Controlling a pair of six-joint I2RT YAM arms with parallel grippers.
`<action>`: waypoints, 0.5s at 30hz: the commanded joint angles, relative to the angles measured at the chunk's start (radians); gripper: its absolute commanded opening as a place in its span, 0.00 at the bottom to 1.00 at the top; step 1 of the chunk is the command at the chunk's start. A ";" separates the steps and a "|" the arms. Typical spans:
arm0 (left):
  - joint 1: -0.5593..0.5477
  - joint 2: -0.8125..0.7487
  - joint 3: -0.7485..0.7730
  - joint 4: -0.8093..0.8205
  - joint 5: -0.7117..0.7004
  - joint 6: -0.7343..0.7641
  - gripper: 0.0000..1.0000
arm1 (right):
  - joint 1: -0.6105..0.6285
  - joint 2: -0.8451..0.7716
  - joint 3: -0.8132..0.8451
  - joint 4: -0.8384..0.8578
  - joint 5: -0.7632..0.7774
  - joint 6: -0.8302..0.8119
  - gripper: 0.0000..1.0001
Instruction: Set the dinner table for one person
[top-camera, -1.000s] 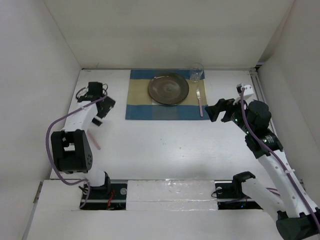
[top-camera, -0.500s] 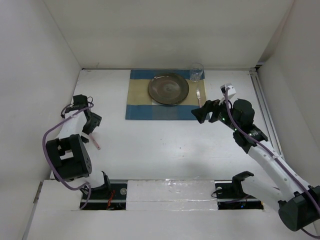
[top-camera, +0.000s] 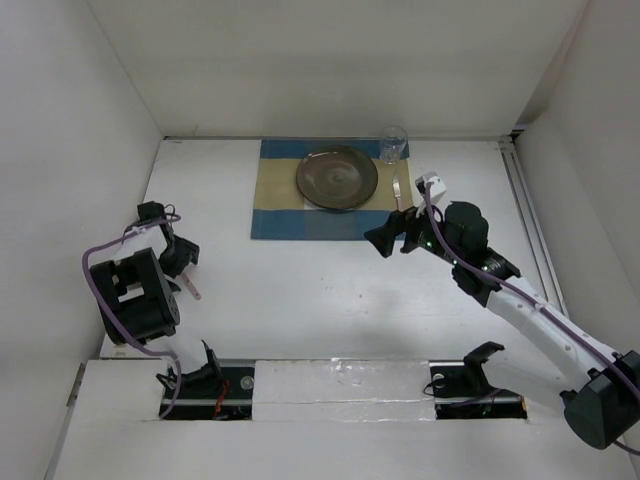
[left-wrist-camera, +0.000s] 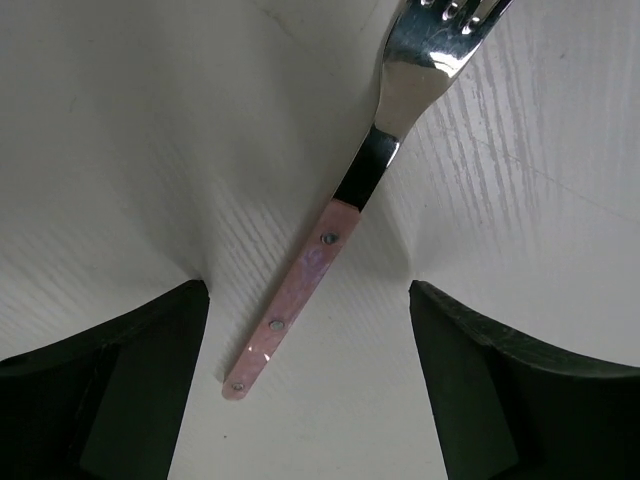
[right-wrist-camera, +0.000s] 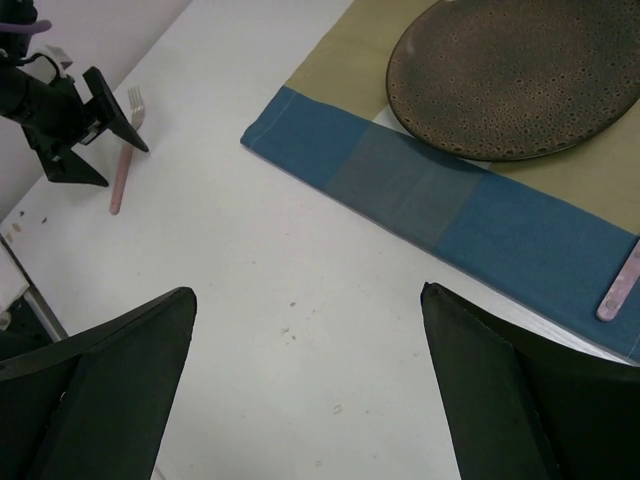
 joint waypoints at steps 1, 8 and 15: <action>-0.001 0.043 -0.026 0.044 0.062 0.017 0.76 | 0.011 0.008 0.043 0.051 0.017 -0.023 1.00; -0.033 0.158 -0.048 0.065 0.064 -0.006 0.25 | 0.011 0.028 0.052 0.042 0.035 -0.023 1.00; -0.042 0.149 -0.031 0.064 0.053 -0.015 0.00 | 0.011 0.037 0.061 0.020 0.046 -0.032 1.00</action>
